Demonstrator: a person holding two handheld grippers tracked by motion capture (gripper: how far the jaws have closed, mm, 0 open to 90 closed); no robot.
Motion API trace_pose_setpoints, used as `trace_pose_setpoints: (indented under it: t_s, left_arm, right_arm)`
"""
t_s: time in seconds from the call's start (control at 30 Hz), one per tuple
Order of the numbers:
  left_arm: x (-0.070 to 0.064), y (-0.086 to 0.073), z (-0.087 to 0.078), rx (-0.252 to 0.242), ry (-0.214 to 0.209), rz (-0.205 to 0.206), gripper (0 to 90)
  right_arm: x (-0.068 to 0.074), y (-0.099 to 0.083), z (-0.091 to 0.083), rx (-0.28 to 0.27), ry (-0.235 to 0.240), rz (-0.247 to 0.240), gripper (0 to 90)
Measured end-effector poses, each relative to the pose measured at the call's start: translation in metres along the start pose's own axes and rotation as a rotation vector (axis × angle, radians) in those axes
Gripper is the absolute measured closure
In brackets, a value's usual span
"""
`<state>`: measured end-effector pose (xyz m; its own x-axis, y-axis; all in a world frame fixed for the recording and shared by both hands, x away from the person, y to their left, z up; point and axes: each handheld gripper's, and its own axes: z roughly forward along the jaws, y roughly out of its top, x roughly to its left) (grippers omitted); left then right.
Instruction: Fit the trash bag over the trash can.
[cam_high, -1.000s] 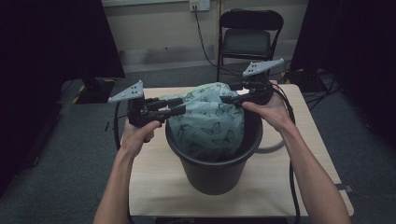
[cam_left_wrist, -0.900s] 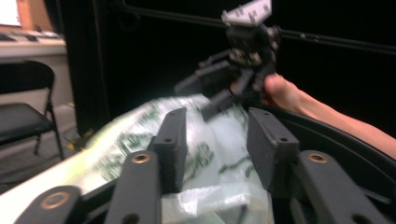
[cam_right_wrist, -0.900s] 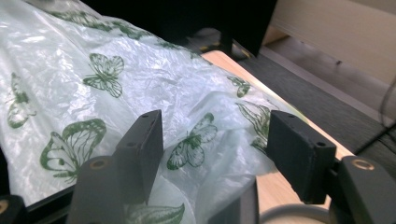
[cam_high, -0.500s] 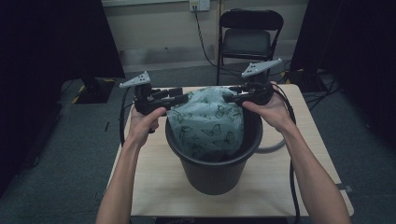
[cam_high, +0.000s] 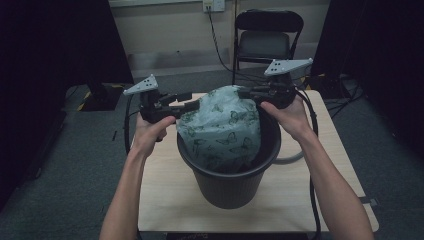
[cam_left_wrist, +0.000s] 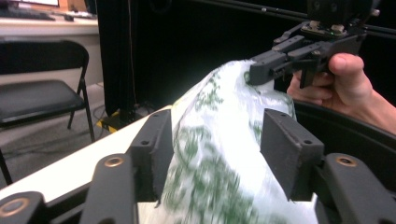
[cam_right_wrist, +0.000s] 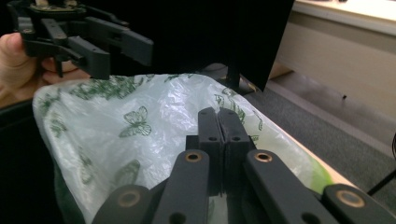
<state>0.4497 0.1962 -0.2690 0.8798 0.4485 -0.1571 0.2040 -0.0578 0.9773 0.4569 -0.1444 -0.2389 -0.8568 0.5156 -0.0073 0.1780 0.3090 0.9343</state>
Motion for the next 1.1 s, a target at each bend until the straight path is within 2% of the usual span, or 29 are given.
trace_pose_setpoints:
  t_s: [0.13,0.2,0.3,0.43,0.5,0.57,0.6,0.67,0.73,0.83,0.87,0.97,1.07,1.1]
  left_arm:
    - [-0.003,0.005,0.007,-0.008,-0.015,0.011,34.4]
    - [-0.005,0.007,0.011,-0.007,-0.017,0.023,32.6]
    - [-0.005,0.009,0.013,-0.013,-0.022,0.023,32.3]
    - [-0.011,0.018,0.016,0.001,-0.037,0.056,34.0]
    - [-0.014,0.019,0.017,0.011,-0.044,0.077,43.9]
    - [-0.015,0.019,0.017,0.015,-0.041,0.086,66.4]
    - [-0.016,0.017,0.018,0.028,-0.049,0.104,77.5]
    - [-0.015,0.015,0.016,0.02,-0.056,0.111,86.8]
    - [-0.015,0.013,0.013,0.009,-0.051,0.122,88.6]
    - [-0.015,0.012,0.011,0.005,-0.046,0.124,88.9]
    - [-0.015,0.011,0.009,-0.004,-0.052,0.124,89.0]
    - [-0.017,0.011,0.006,-0.013,-0.06,0.138,89.1]
    - [-0.019,0.011,0.007,-0.015,-0.07,0.142,89.1]
    - [-0.02,0.011,0.007,-0.015,-0.071,0.142,89.1]
  right_arm:
    - [0.011,0.009,-0.005,-0.037,0.041,-0.014,89.9]
    - [0.017,0.015,-0.005,-0.044,0.044,-0.029,89.9]
    - [0.024,0.021,-0.006,-0.062,0.069,-0.039,89.9]
    - [0.033,0.029,-0.004,-0.075,0.092,-0.058,89.9]
    - [0.036,0.031,-0.004,-0.08,0.106,-0.062,89.8]
    - [0.04,0.032,-0.003,-0.084,0.113,-0.069,87.9]
    - [0.041,0.031,-0.002,-0.081,0.112,-0.073,81.2]
    - [0.042,0.031,-0.003,-0.074,0.105,-0.077,73.1]
    - [0.042,0.029,-0.005,-0.068,0.092,-0.084,63.8]
    - [0.038,0.025,-0.011,-0.068,0.089,-0.07,59.0]
    - [0.03,0.021,-0.016,-0.079,0.078,-0.046,56.0]
    - [0.019,0.014,-0.022,-0.095,0.05,-0.013,57.2]
    - [0.007,0.008,-0.023,-0.085,-0.017,0.008,56.0]
    - [0.007,0.008,-0.023,-0.085,-0.017,0.008,56.0]
